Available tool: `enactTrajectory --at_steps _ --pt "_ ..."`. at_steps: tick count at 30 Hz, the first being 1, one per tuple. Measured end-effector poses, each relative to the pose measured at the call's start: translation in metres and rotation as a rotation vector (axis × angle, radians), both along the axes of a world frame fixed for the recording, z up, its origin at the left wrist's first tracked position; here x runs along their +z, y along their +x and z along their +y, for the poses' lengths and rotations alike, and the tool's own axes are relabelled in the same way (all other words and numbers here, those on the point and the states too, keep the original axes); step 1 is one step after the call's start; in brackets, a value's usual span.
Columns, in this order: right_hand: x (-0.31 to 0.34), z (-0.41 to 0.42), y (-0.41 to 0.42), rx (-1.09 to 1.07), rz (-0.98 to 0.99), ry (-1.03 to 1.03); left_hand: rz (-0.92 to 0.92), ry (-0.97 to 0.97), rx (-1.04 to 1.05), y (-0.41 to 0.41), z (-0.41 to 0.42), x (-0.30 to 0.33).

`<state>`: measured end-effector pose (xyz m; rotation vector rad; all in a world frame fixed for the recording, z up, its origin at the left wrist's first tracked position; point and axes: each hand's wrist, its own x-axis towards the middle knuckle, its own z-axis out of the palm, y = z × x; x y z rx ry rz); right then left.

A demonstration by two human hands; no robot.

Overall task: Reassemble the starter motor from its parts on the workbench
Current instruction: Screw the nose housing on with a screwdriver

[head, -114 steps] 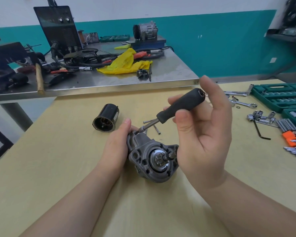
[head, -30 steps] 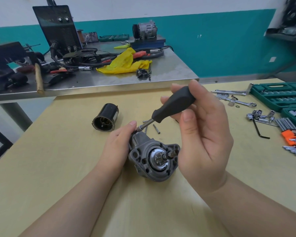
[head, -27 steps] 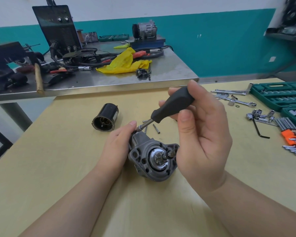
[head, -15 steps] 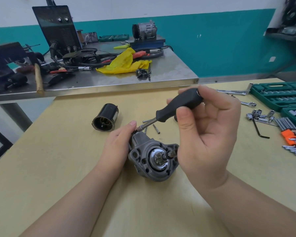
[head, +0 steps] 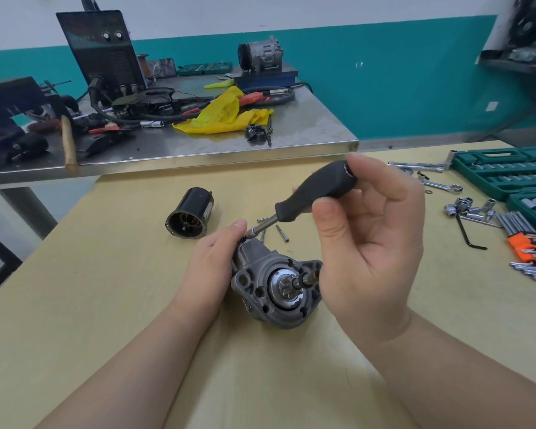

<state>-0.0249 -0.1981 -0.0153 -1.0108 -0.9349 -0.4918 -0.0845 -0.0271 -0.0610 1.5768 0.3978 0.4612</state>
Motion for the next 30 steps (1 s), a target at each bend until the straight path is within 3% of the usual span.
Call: enactTrajectory --at_steps 30 --pt "-0.004 0.0 0.002 -0.04 -0.062 -0.021 -0.016 0.053 0.002 0.0 0.0 -0.002"
